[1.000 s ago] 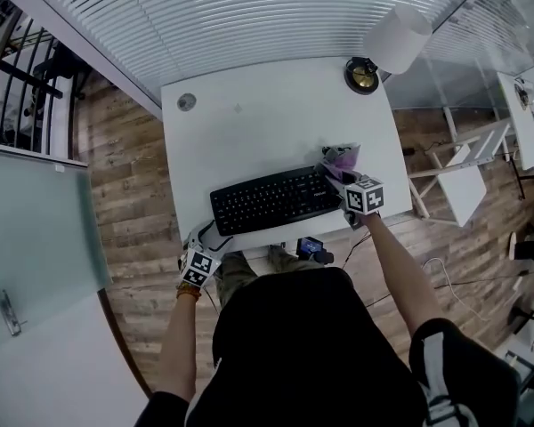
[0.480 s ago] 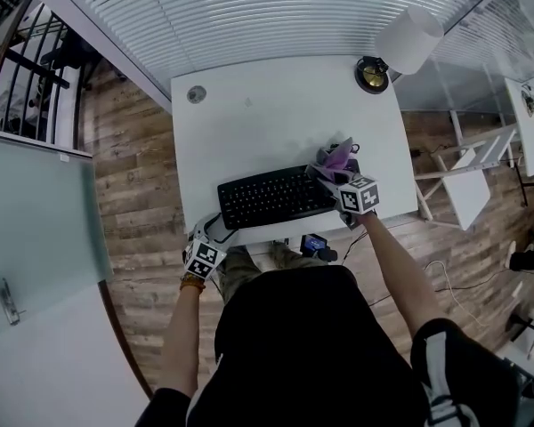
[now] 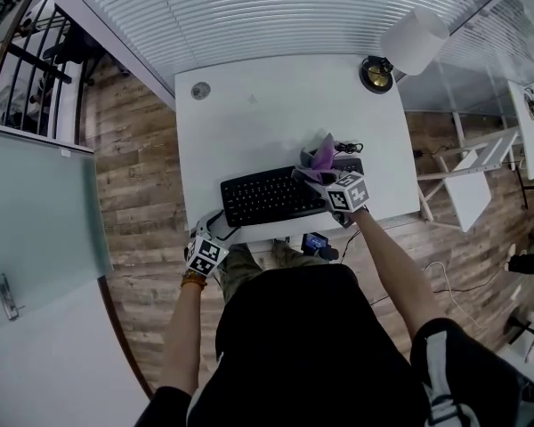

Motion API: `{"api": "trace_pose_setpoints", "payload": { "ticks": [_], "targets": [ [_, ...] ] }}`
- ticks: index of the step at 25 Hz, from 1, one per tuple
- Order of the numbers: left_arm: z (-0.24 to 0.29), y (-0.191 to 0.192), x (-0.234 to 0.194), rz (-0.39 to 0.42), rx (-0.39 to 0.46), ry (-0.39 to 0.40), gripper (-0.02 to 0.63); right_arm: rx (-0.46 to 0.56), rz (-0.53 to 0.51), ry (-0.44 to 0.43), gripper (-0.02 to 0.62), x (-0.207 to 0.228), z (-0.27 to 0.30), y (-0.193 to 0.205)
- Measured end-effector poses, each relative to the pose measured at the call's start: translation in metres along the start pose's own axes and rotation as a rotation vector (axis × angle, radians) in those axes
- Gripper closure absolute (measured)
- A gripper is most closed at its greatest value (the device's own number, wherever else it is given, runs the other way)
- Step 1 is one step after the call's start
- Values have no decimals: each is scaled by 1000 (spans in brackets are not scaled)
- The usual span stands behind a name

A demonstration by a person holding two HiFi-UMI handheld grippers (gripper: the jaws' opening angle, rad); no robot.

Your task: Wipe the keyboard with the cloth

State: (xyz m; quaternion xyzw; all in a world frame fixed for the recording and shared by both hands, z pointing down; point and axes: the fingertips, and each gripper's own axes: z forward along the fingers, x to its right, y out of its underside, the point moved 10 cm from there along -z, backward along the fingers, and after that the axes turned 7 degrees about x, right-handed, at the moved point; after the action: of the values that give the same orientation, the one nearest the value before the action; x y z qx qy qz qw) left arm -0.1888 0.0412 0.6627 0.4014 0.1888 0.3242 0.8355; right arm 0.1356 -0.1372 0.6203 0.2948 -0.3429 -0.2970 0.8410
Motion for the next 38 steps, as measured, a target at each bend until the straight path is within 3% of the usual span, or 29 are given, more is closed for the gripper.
{"api": "trace_pose_setpoints", "payload": {
  "ticks": [38],
  "targets": [
    [2, -1, -1, -18, -14, 10, 321, -182, -168, -240, 517, -96, 104, -30]
  ]
}}
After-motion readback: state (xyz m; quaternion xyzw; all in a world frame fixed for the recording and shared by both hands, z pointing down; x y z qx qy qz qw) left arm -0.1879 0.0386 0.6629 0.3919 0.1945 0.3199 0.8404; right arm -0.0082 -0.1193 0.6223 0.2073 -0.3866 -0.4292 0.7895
